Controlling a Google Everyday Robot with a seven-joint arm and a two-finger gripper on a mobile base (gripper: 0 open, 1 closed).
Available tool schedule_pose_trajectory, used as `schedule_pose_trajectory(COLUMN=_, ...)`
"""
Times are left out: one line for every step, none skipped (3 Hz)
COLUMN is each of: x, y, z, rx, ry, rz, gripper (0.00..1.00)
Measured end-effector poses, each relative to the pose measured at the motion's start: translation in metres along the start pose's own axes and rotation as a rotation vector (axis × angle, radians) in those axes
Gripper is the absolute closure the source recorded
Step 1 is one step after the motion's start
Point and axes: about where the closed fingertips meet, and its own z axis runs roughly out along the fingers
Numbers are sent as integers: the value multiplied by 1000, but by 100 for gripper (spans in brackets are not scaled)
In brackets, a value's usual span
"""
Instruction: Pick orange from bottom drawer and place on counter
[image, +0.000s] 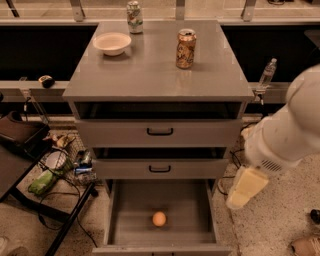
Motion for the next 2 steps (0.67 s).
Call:
schedule_pose_trajectory(x=15, y=20, z=119, rx=-45, ry=14, rz=86, gripper=0)
schedule_pose_trajectory(x=9, y=19, z=200, rx=-72, ry=-62, rz=181, gripper=0)
